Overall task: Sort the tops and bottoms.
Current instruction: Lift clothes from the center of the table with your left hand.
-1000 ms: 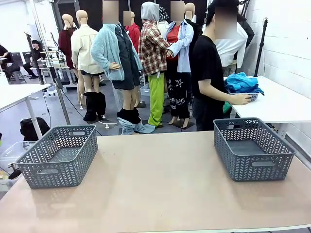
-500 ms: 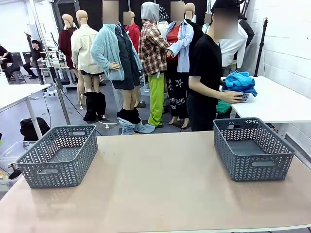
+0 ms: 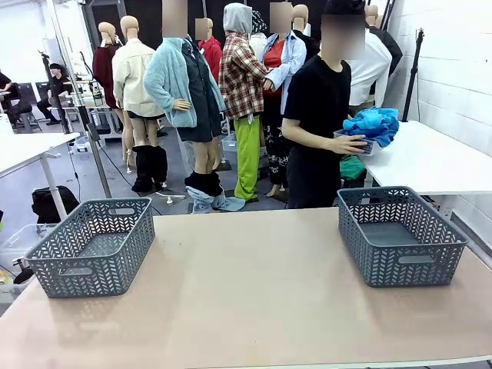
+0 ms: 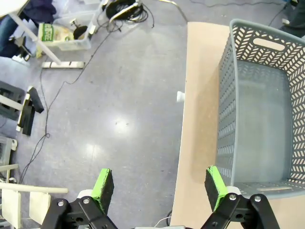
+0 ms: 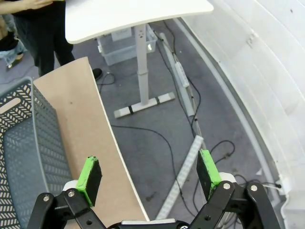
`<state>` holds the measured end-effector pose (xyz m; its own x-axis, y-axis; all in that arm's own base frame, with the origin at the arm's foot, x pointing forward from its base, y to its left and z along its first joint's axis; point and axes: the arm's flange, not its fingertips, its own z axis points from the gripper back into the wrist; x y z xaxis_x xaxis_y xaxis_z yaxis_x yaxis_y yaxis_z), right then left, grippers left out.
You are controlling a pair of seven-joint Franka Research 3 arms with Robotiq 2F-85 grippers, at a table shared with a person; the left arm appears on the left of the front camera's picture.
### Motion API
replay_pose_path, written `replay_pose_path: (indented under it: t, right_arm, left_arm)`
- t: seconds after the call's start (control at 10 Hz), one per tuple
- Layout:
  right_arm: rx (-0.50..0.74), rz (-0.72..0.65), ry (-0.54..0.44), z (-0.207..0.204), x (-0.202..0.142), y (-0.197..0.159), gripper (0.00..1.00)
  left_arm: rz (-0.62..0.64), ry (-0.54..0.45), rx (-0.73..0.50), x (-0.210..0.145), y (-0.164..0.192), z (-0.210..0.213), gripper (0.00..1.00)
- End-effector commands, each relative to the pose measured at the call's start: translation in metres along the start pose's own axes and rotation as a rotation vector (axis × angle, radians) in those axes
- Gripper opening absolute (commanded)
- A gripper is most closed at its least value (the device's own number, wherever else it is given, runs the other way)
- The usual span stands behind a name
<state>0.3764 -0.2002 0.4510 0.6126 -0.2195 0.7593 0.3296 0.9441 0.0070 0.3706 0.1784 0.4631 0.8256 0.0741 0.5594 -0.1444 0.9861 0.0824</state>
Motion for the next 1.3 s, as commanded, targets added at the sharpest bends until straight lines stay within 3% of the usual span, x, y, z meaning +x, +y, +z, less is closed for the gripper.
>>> replay_pose_path:
  t: [0.0,1.2]
  right_arm:
    - [-0.001,0.006,0.010,0.0017,0.0000,0.0000,1.00]
    - [-0.001,0.006,0.010,0.0017,0.0000,0.0000,1.00]
  left_arm:
    - [-0.004,0.001,0.005,-0.0004,0.0013,0.0015,1.00]
    - [-0.004,0.001,0.005,-0.0004,0.0013,0.0015,1.00]
